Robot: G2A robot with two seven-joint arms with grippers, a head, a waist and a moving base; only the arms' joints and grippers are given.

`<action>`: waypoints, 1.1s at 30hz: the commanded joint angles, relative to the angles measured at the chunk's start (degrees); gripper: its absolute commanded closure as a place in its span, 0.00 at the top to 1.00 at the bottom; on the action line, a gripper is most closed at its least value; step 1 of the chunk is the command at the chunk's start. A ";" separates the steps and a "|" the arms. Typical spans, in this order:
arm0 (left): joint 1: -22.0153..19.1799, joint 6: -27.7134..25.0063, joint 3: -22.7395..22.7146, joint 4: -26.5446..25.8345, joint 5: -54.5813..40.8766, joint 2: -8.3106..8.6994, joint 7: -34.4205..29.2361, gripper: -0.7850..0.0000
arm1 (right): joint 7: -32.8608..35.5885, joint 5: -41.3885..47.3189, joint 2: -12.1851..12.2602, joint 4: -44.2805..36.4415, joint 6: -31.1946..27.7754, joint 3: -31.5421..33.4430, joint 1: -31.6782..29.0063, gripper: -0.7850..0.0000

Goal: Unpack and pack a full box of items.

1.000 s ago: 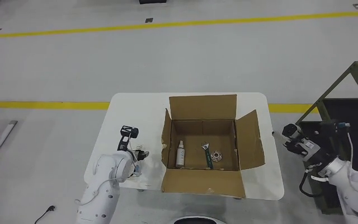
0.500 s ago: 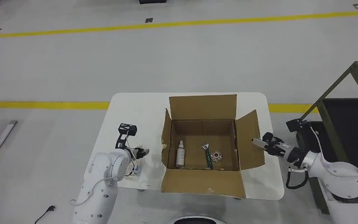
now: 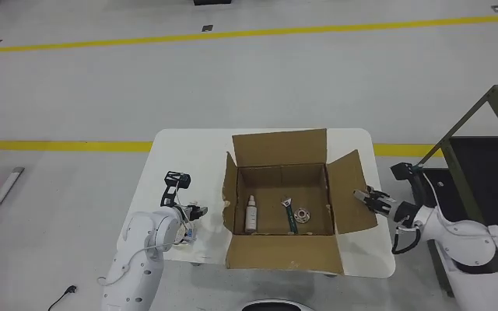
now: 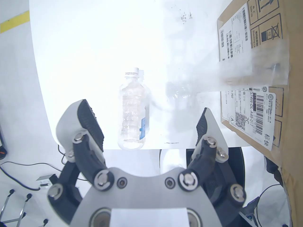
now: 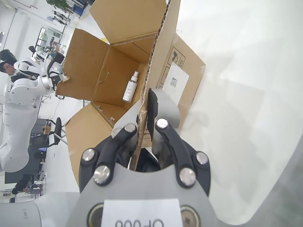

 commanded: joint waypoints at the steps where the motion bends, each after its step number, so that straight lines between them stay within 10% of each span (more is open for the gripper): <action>1: 0.00 0.00 0.00 0.00 0.00 0.00 0.00 1.00 | 0.35 0.35 0.13 -0.04 0.05 0.71 -0.07 0.00; 7: 0.00 0.00 0.00 0.00 0.00 0.00 0.00 1.00 | 1.10 0.39 0.44 -0.20 -0.05 2.00 -0.44 0.00; 10: 0.00 0.00 0.00 0.00 0.00 0.00 0.00 1.00 | 0.84 -0.44 0.58 -0.19 -0.18 2.36 -0.49 1.00; 23: 0.00 0.00 0.00 0.00 0.00 0.00 0.00 1.00 | -9.28 -5.00 0.63 -12.98 -0.83 7.26 -4.13 1.00; 24: 0.00 0.00 0.00 0.00 0.00 0.00 0.00 1.00 | -9.73 -5.29 0.60 -14.44 -0.81 6.99 -4.42 0.49; 26: 0.00 0.00 0.00 0.00 0.00 0.00 0.00 1.00 | -10.37 -6.71 0.54 -17.11 -0.62 5.83 -4.70 0.29; 27: 0.00 0.00 0.00 0.00 0.00 0.00 0.00 1.00 | -10.73 -7.23 0.48 -17.85 -0.10 4.97 -4.71 0.02; 33: 0.00 0.00 0.00 0.00 0.00 0.00 0.00 1.00 | -10.74 -13.00 0.10 -17.65 4.18 -4.60 -1.28 0.00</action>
